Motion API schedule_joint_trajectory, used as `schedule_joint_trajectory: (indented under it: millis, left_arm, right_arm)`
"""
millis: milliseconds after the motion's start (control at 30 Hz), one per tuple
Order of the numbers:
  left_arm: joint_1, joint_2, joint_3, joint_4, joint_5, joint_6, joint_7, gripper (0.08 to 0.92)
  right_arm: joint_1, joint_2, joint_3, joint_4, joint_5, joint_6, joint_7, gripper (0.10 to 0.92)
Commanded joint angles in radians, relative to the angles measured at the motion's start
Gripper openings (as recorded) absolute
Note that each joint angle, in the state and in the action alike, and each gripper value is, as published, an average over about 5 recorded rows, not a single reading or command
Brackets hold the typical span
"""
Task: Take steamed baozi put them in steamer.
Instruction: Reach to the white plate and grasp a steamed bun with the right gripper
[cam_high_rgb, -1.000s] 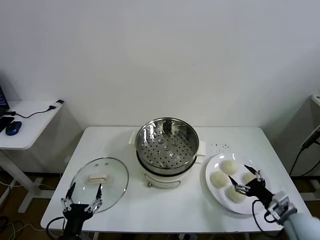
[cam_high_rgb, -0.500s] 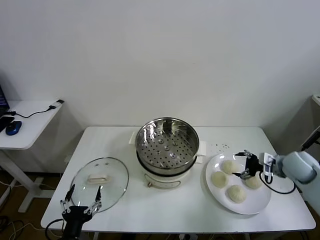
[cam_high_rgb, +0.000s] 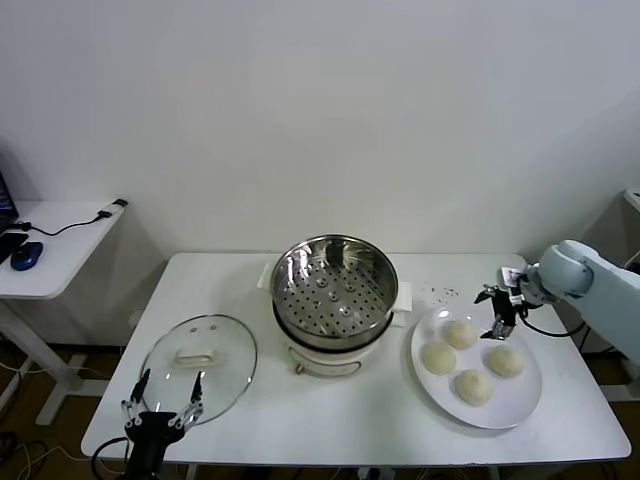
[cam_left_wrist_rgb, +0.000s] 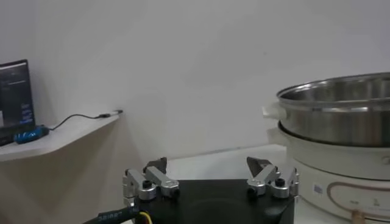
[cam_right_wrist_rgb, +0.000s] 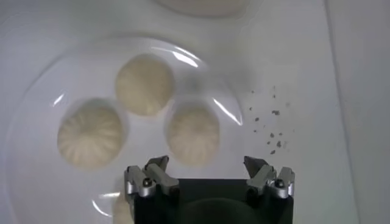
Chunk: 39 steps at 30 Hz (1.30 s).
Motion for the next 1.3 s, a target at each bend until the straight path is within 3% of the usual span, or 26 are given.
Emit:
schedule_joint_trajectory:
  millis: [33,867,1167,1300]
  left_arm:
    - [-0.002,0.002,-0.002,0.003,0.000,0.003,0.001,0.823]
    - [-0.017,0.000,-0.002,0.010,0.019,0.014,0.000,0.823]
    - [-0.013,0.000,-0.004,0.007,0.019,0.012,0.000,0.823]
    - [-0.011,0.000,-0.003,0.007,0.019,0.012,0.000,0.823]
  right_arm:
    - [0.103,0.100,-0.196,-0.117,0.030,-0.011,-0.029,0.823]
    - [-0.008,0.227,-0.095,-0.236,-0.016,0.010,-0.007,0.817]
    - [0.005,0.210,-0.096,-0.227,-0.006,0.015,-0.031,0.633]
    - [0.022,0.195,-0.101,-0.216,0.006,0.019,-0.037,0.589]
